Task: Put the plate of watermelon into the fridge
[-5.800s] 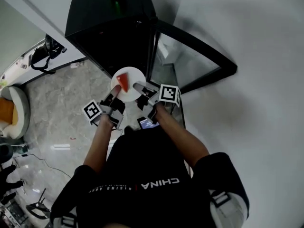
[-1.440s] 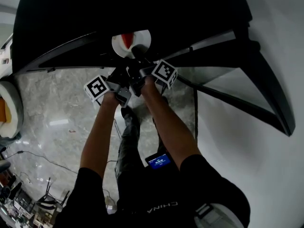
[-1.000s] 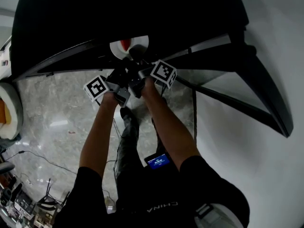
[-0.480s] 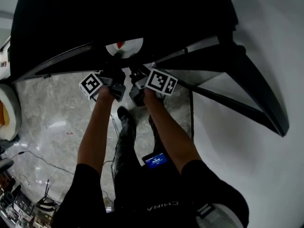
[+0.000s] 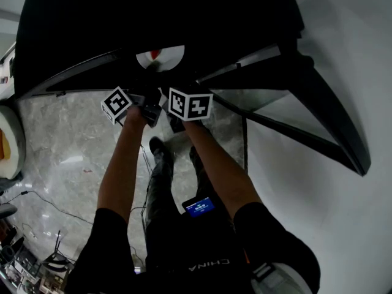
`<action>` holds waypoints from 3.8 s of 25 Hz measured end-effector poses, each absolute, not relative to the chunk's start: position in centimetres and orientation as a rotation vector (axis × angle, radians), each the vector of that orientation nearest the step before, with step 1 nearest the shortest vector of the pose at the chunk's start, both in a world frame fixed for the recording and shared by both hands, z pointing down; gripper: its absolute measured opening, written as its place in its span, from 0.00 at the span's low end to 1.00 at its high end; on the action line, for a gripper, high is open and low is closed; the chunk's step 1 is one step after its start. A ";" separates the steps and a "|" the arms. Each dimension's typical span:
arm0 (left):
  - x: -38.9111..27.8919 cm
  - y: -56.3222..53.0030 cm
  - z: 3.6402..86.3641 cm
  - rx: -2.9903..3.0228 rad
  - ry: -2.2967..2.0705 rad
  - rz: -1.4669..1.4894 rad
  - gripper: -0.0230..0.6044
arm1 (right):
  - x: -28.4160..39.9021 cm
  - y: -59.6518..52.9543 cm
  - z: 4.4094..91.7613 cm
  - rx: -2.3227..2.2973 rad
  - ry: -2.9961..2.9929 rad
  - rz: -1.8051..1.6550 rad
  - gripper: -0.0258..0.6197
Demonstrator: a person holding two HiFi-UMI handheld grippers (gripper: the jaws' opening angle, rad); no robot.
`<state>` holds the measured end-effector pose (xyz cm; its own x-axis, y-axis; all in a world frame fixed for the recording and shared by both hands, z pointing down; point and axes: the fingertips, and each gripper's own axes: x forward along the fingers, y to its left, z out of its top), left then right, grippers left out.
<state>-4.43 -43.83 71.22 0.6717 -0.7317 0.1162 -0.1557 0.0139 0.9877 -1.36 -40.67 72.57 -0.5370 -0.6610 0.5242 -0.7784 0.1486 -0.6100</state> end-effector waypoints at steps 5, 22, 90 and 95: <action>-4.1 -43.7 70.7 1.559 -0.746 -0.502 0.10 | -1.0 -41.3 72.7 1.468 -2.253 1.268 0.07; -5.3 -39.3 68.7 1.983 -0.886 -0.136 0.10 | -0.9 -45.3 72.5 1.501 -2.203 1.256 0.07; -4.8 0.4 46.6 2.705 -0.713 0.302 0.06 | -3.8 -3.5 49.7 0.908 -2.512 0.652 0.07; -7.4 8.4 47.2 2.630 -0.721 0.260 0.06 | -4.4 5.5 49.8 0.927 -2.472 0.648 0.07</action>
<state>-7.37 8.37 47.22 0.8496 -0.4482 0.2779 -0.5225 -0.7869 0.3283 -4.38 5.54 49.76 -0.6894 -0.4950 0.5289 -0.6909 0.6688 -0.2746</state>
